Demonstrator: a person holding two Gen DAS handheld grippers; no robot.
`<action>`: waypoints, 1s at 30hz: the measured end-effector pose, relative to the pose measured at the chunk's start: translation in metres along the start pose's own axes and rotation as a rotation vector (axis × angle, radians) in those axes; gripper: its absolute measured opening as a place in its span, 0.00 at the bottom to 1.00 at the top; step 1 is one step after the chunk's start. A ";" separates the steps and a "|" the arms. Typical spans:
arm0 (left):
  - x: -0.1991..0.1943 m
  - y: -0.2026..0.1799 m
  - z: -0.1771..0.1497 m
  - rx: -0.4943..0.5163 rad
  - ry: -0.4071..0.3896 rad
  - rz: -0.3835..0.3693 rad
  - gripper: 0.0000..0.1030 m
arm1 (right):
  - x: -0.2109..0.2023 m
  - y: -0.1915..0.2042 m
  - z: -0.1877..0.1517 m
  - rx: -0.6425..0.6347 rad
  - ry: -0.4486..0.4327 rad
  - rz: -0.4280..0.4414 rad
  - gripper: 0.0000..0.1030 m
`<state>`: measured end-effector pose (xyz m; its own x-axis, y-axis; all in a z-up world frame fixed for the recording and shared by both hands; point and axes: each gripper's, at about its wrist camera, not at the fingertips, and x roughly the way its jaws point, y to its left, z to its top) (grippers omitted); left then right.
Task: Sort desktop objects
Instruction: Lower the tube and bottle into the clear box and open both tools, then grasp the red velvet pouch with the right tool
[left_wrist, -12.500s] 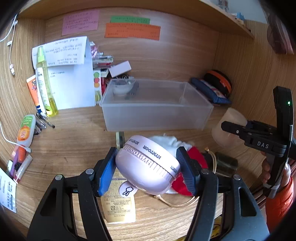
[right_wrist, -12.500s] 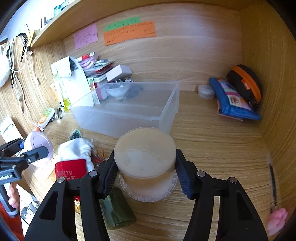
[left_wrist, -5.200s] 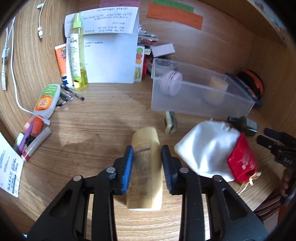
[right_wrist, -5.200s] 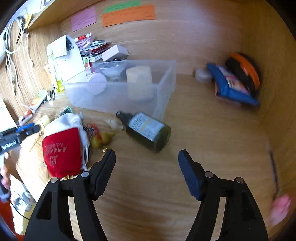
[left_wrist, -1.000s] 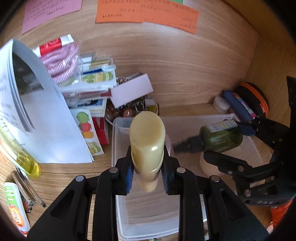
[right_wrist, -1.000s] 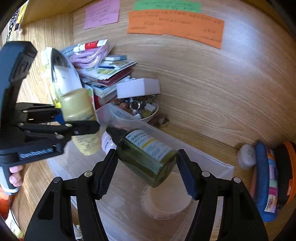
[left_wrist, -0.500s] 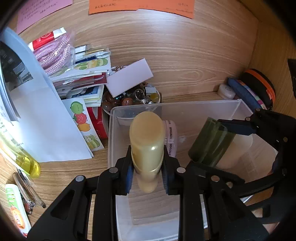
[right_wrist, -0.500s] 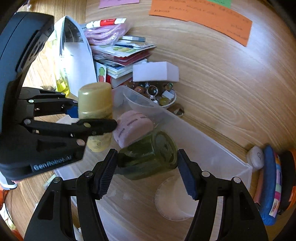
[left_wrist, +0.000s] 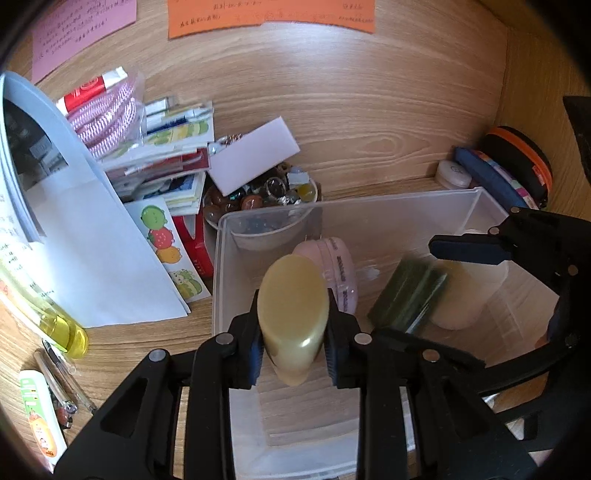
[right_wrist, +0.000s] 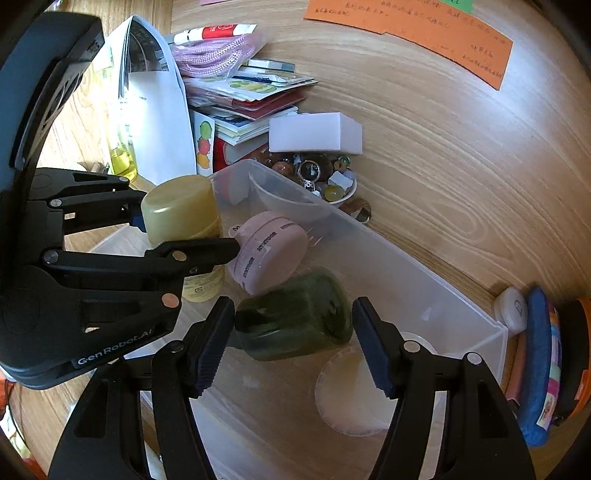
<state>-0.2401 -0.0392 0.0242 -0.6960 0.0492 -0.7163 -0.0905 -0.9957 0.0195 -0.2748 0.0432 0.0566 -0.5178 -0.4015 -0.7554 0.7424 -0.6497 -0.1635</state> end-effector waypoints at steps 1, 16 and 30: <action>-0.002 0.000 0.000 -0.001 -0.007 -0.003 0.31 | -0.001 0.002 0.000 -0.005 -0.003 -0.009 0.65; -0.046 0.001 -0.001 -0.008 -0.084 0.014 0.59 | -0.040 -0.008 -0.016 0.020 -0.063 -0.072 0.77; -0.107 -0.016 -0.033 0.038 -0.153 0.112 0.89 | -0.103 -0.008 -0.050 0.094 -0.136 -0.052 0.85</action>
<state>-0.1405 -0.0312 0.0776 -0.8029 -0.0480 -0.5941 -0.0306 -0.9921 0.1215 -0.2058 0.1221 0.1039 -0.6115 -0.4455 -0.6539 0.6736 -0.7267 -0.1349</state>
